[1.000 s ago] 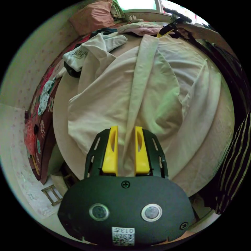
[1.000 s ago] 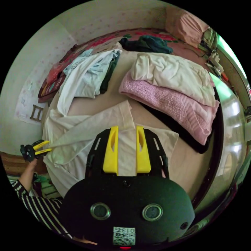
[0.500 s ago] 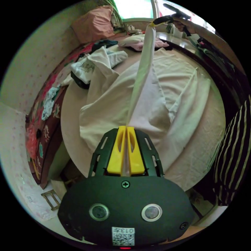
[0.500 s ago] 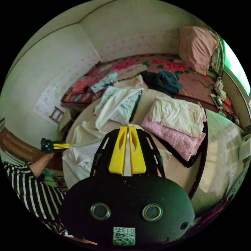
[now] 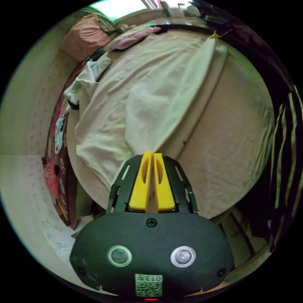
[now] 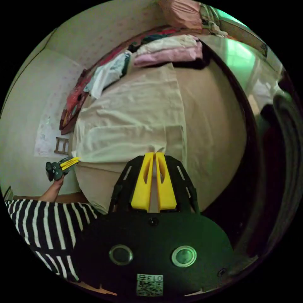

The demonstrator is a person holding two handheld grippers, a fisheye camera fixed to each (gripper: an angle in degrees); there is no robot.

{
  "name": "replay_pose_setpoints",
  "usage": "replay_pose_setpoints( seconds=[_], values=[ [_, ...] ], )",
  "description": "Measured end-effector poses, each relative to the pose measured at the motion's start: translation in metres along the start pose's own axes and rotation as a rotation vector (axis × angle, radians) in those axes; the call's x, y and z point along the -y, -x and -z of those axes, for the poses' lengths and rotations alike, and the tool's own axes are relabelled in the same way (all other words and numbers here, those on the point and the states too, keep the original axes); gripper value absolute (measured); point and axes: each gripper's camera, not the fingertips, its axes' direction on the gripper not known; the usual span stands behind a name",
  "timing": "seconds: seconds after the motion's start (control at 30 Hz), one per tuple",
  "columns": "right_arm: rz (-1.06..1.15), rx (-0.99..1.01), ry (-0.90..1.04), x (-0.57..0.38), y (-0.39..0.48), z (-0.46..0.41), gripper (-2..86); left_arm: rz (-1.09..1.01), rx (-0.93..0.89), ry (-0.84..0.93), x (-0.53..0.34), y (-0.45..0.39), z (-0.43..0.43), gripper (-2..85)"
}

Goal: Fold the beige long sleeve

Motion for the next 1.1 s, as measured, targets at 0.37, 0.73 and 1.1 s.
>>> replay_pose_setpoints(
  seconds=[0.37,0.73,1.1],
  values=[
    [0.085,-0.202,0.093,-0.018,0.015,-0.023,3.6,0.079,-0.139,0.031,-0.027,0.01,-0.004,4.1],
    [0.557,-0.13,-0.025,0.076,0.197,-0.049,7.2,0.497,-0.201,-0.11,-0.104,0.123,-0.022,10.1],
    [0.885,-0.102,0.339,0.154,0.353,-0.193,3.3,0.456,-0.309,-0.019,-0.122,0.146,-0.089,3.2]
  ],
)
